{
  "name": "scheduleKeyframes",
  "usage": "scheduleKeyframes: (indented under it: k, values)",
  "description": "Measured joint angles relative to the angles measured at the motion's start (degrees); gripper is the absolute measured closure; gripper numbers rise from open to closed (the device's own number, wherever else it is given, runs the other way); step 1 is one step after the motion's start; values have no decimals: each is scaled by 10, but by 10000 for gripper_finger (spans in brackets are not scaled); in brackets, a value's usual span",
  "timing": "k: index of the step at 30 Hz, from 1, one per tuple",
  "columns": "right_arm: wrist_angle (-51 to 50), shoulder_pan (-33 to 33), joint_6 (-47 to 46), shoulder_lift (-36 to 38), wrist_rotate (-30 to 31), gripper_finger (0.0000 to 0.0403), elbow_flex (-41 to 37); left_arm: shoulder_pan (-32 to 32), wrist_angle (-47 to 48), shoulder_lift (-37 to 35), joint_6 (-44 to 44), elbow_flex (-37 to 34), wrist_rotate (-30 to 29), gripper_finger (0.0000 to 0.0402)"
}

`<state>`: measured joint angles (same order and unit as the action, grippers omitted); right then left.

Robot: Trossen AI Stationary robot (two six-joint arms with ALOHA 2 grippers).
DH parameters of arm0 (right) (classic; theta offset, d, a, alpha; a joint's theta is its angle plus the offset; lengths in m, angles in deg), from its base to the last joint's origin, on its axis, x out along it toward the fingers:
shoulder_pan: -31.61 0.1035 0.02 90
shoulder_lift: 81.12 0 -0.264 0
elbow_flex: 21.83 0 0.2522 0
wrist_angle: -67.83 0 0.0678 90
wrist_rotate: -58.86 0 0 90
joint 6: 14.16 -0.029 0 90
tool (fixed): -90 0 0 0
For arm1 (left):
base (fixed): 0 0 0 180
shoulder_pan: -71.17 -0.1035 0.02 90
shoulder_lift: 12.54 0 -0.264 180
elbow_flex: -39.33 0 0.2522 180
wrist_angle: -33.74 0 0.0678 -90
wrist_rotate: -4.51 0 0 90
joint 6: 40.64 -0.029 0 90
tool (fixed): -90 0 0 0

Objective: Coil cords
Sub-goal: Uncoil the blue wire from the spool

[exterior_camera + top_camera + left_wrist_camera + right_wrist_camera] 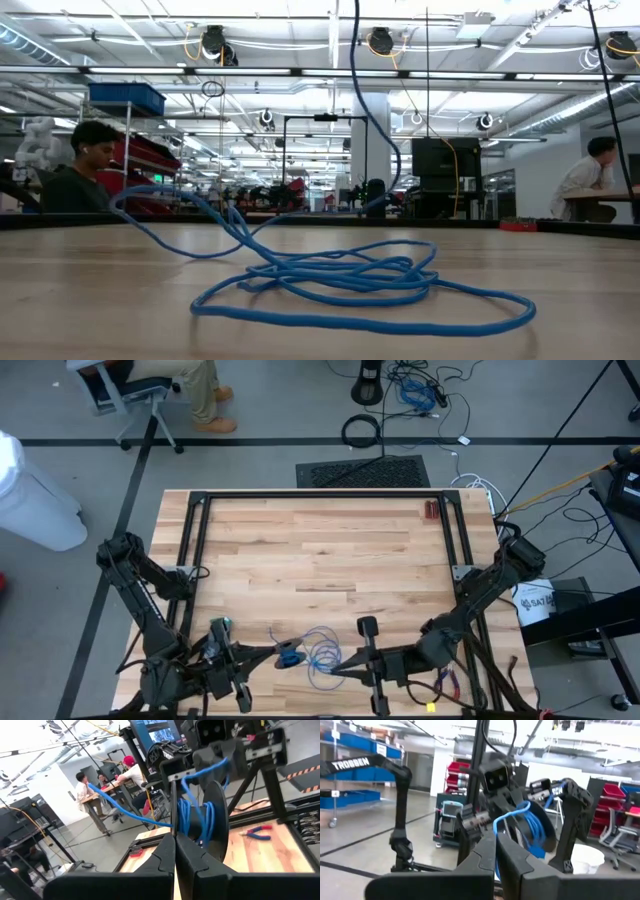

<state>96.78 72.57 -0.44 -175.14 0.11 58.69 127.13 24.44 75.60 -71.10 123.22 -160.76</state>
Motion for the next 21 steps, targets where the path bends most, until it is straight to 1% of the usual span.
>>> scheduleKeyframes:
  k: [2,6,10,13,16,21]
  values:
    - [5,0,0,0,-11,403,0,-7,15,0,1,0,0,400]
    - [4,-1,5,0,-86,403,0,-23,33,1,16,0,-1,400]
    - [-1,-4,-1,0,-93,403,0,-36,46,2,43,0,-2,400]
    - [-1,-9,-10,-6,-95,403,0,-44,48,2,47,0,-2,400]
    - [0,-19,-23,-21,-120,403,0,-54,47,6,59,0,-2,400]
    - [2,-41,-52,-42,-125,403,0,-65,43,11,62,0,-3,400]
